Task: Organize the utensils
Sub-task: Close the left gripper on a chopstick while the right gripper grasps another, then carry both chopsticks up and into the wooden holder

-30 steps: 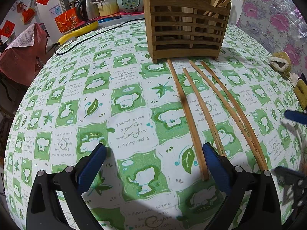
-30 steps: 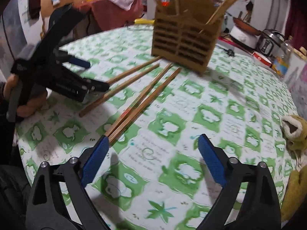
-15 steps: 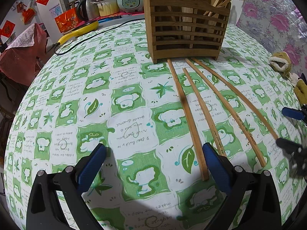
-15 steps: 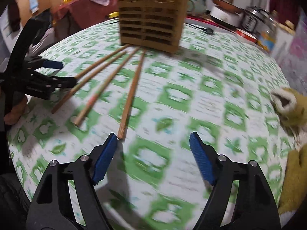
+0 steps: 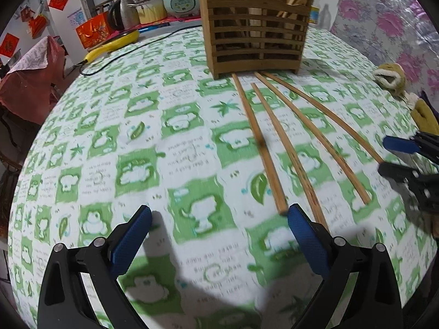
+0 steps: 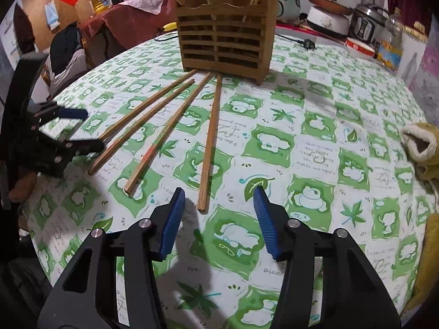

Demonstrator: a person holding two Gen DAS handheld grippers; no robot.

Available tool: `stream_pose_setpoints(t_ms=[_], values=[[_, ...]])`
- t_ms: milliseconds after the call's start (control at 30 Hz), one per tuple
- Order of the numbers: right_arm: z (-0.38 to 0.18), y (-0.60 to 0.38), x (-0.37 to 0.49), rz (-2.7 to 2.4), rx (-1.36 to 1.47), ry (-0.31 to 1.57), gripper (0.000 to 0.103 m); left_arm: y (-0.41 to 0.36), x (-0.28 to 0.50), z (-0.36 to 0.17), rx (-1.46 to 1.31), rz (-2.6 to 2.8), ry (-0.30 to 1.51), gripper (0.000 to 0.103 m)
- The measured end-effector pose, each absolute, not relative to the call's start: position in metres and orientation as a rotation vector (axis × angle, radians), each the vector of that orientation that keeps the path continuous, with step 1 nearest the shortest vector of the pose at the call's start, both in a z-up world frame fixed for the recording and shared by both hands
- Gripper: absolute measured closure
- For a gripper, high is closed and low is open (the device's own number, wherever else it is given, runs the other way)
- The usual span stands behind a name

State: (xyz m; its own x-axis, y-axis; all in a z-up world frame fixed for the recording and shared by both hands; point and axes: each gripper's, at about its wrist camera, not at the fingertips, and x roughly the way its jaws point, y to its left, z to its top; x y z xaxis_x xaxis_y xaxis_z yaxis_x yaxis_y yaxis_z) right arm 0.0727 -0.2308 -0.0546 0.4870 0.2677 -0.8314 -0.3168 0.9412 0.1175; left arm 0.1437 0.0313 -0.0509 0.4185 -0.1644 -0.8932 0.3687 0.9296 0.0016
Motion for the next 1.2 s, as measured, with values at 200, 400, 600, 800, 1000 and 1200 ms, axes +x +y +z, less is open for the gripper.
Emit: stream_pose_setpoints(t_ms=[200,400,600,800,1000,1200], values=[[-0.056,-0.231,0.074,0.344,-0.042,1.007,0.063,0.022,0.132,-0.046,0.222,-0.390,1.046,0.039],[-0.056,-0.228,0.075,0.331,-0.056,1.004,0.069,0.011,0.143,-0.047,0.202,-0.397,1.042,0.047],[-0.053,-0.226,0.071,0.334,-0.061,0.989,0.096,0.008,0.133,-0.043,0.200,-0.396,1.013,0.097],[-0.019,-0.232,0.055,0.317,-0.052,0.871,0.096,0.025,0.126,-0.017,0.143,-0.379,0.965,0.097],[0.030,-0.242,0.049,0.294,-0.015,0.723,0.096,0.031,0.124,0.030,0.115,-0.352,0.859,0.097],[0.075,-0.246,0.057,0.285,0.029,0.593,0.096,0.023,0.126,0.080,0.107,-0.354,0.746,0.097]])
